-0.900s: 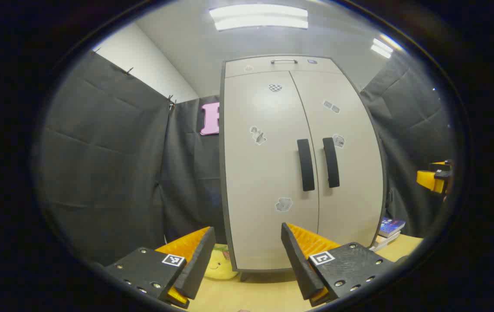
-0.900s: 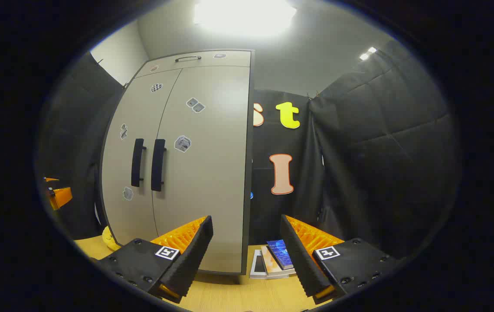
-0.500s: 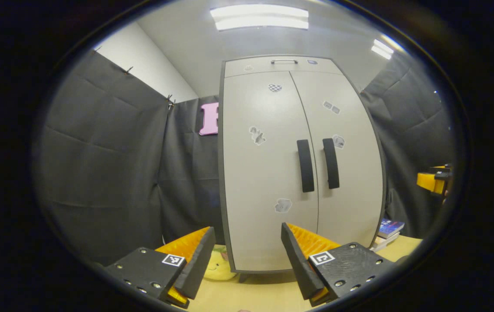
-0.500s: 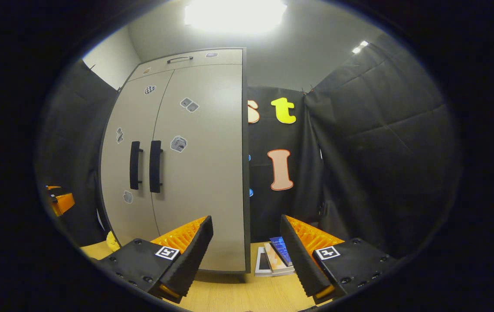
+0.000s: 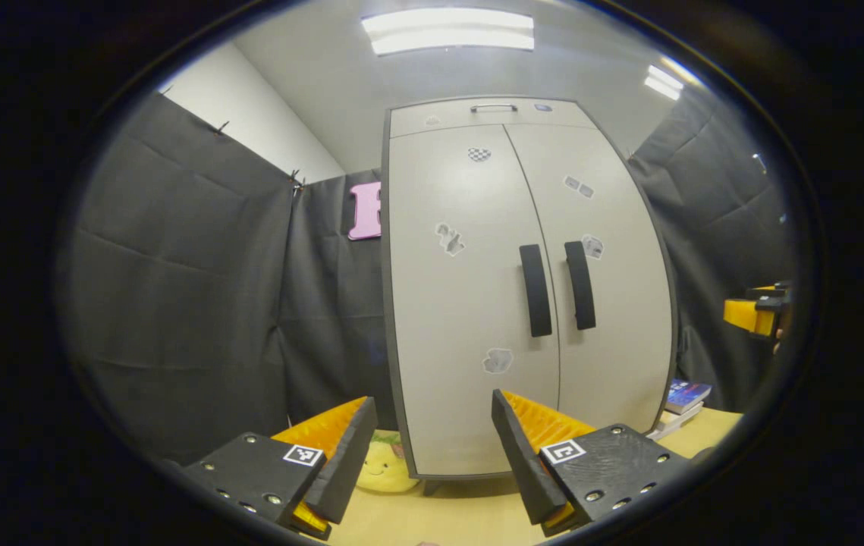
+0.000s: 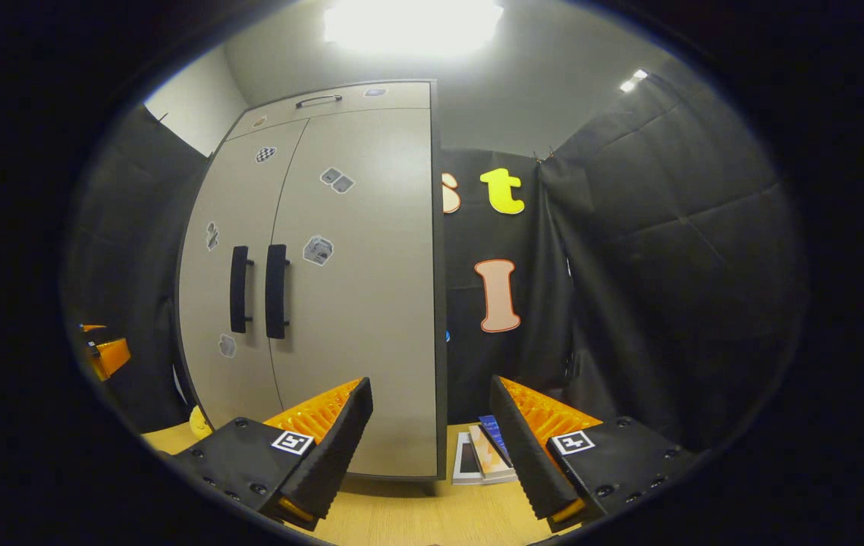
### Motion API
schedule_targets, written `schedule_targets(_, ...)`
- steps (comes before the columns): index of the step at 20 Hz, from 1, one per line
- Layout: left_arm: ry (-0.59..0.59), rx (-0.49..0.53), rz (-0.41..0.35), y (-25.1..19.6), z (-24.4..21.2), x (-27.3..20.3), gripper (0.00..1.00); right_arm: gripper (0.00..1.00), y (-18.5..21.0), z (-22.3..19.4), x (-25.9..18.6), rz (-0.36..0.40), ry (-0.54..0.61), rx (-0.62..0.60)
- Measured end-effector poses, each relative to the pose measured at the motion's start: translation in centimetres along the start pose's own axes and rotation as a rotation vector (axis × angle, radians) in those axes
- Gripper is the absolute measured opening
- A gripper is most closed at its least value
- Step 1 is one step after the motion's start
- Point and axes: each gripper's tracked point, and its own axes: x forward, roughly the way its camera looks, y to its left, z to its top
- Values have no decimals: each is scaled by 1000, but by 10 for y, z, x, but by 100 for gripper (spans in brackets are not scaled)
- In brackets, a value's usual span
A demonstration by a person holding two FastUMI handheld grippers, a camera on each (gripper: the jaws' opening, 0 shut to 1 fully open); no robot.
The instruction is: Open the right door of the double-door shoe cabinet with the right hand, and open the left door with the left hand.
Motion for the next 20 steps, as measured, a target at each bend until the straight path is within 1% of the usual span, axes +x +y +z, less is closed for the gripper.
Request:
schedule_targets(4, -1, 7, 5, 1, 0, -1, 89, 98, 18, 14, 8, 53, -22, -26)
schedule_targets(10, 6, 30, 35, 5, -4, 0, 89, 98, 57, 36, 28, 144, -41, 4)
schedule_targets(12, 8, 40, 54, 10, -5, -2, 89, 98, 70, 44, 36, 168, -52, 4)
schedule_targets(17, 34, 34, 108, 37, -13, -38, 88, 98, 106, 62, 58, 230, -59, 11)
schedule_targets(20, 40, 37, 146, 48, -15, -41, 89, 98, 127, 69, 71, 262, -69, 12)
